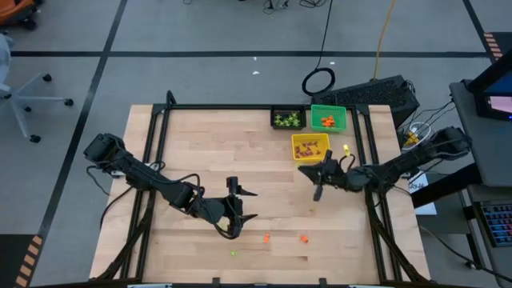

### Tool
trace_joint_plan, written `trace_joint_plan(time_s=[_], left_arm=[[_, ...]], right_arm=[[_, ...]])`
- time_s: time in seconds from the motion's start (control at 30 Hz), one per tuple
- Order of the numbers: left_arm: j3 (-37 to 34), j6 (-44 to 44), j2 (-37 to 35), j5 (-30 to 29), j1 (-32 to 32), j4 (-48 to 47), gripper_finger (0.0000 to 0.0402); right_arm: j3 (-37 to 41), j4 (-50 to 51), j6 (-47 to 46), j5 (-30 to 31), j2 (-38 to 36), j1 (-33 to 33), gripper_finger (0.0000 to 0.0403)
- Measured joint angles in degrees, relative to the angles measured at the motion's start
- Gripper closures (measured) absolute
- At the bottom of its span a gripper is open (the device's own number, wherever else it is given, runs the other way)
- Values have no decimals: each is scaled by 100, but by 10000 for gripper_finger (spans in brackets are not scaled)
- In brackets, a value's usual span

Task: Sort Halloween decoration
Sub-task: Put the green spider toy into the black basket

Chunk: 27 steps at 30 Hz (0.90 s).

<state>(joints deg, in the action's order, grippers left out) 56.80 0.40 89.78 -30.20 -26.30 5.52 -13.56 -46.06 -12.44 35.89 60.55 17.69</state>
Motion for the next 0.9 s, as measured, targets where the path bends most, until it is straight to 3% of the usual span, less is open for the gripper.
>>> trace_joint_plan(time_s=[0.2, 0.47, 0.77, 0.9], left_arm=[[2, 0, 0, 0, 0, 0, 103], [2, -2, 0, 0, 0, -2, 103], [2, -4, 2, 0, 0, 0, 103], [1, -7, 0, 0, 0, 0, 103]], right_arm=[[-934, 1899, 1, -538, -17, -966, 403], [-2761, 5034, 205, -1216, -17, -2283, 403], [-3793, 6275, 358, -1406, 313, -3531, 403], [-4069, 6448, 491, -1960, 800, -4099, 403]])
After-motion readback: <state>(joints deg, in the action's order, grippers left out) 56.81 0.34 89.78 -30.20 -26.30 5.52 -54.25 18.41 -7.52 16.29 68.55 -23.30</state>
